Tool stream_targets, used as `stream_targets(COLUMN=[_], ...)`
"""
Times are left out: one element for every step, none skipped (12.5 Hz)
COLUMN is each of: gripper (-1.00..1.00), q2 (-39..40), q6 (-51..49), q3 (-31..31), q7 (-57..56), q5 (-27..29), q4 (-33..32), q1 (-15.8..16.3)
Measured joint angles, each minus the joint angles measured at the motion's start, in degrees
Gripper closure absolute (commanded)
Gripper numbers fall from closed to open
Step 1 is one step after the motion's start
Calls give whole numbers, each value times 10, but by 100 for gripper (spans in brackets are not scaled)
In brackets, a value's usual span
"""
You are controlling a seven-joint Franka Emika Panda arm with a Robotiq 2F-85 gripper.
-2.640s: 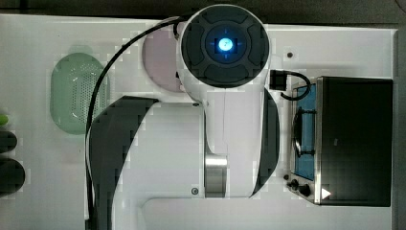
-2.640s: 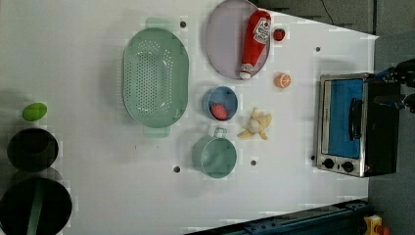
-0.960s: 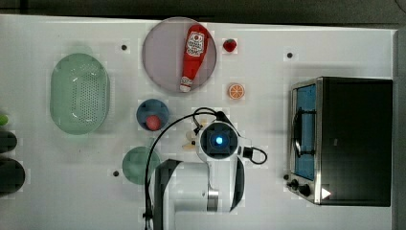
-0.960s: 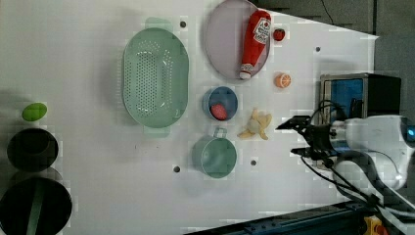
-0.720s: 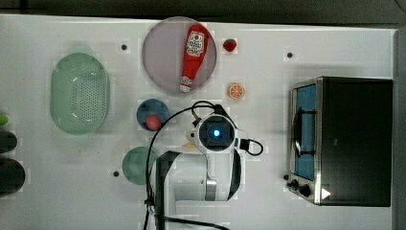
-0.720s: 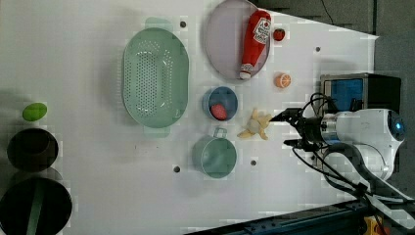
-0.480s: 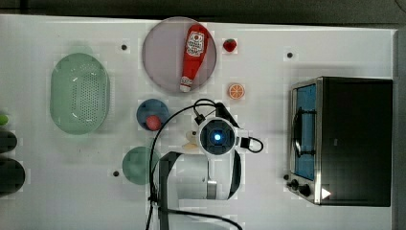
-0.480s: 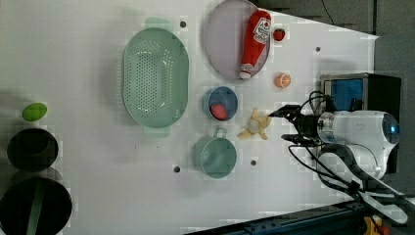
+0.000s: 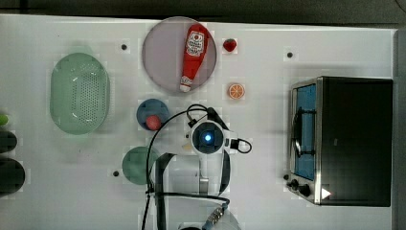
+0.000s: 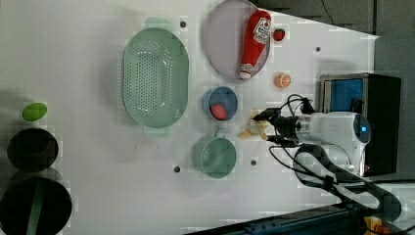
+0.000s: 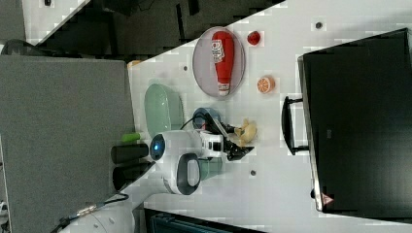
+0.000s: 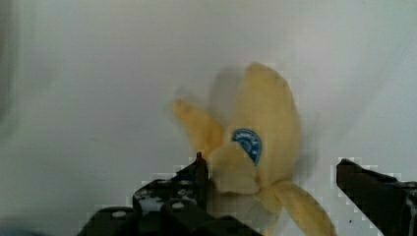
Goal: Pick banana from table and place on oven.
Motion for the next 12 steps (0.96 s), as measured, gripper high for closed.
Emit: stream_targets(gripper=[-18,6,27,45,45,45,45,46,46,45,45,46], q2=[8,13,14,6,-1,-7,-10,-12,-19,-34,-61,-96], q6=[0,-2,6,11,17,14,8,6,4,-13,-60,-114], q3=[6,5,5,4,5,8,14,14,14,14,13,11], q7=[0,0,0,0,0,0,0,0,0,0,0,1], q5=[-4,2,5,5,0,-6,-6,-5,-4,-4,-7,-11], q4=[0,1,2,0,2,8,15,19,22,25,24,27], q1=[0,4,7,9,8,2,-4,-4,-3,-5,-8,-9])
